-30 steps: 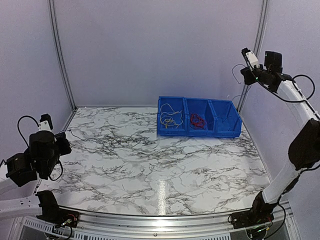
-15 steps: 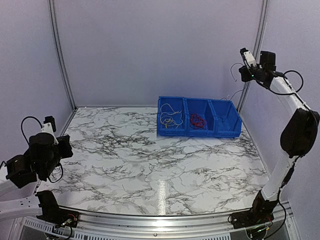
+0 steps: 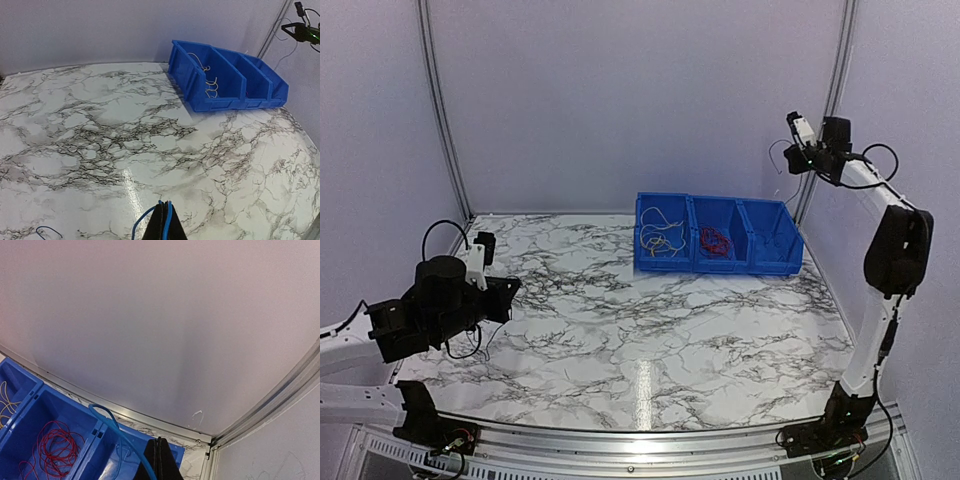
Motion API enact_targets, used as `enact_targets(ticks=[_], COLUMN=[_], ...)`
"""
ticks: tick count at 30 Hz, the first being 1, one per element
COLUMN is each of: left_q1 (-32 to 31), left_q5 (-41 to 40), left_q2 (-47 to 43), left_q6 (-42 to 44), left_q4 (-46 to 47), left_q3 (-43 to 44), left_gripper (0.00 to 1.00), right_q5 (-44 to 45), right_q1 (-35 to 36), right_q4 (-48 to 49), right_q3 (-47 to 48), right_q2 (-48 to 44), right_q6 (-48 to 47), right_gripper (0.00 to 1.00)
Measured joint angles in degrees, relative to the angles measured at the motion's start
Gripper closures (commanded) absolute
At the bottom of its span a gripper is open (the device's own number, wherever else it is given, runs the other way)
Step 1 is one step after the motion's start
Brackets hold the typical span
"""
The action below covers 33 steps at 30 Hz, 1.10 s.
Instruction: Untangle the cables
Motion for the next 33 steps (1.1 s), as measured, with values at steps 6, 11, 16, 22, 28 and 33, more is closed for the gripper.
enact_targets(ticks=[6,11,16,22,28,33], left_q1=[0.0,0.0,0.0,0.0,0.0,0.0], left_q5=[6.7,9.7,12.0,15.1,18.1,20.2], left_q2=[3.0,3.2,5.5,12.0,20.0,24.5], left_q6=[1.0,1.0,0.9,-0.1,-2.0,-3.8], left_q4=[3.5,6.3,8.9,13.7,19.7,23.5], left_q3=[0.2,0.3,1.0,2.8,5.4,8.7], left_gripper=[1.00,1.00,1.00,1.00,1.00,1.00], right_q5=[-1.2,-1.4,-3.3,-10.4,-21.4,-24.2], right_q1=[0.0,0.0,0.0,6.4,29.3,41.9], right_q4=[-0.1,-3.3,-5.6,-7.3,-7.7,-8.6], right_q3=[-1.0,-1.0,-8.0,-23.9,-30.0,-30.1], right_q2=[4.9,5.7,0.8,-13.9,-19.6,-16.4], right_q6=[0.8,0.9,0.7,-2.2,-5.7,-6.6], right_gripper=[0.65,0.37,0.37,0.37,0.35,0.33])
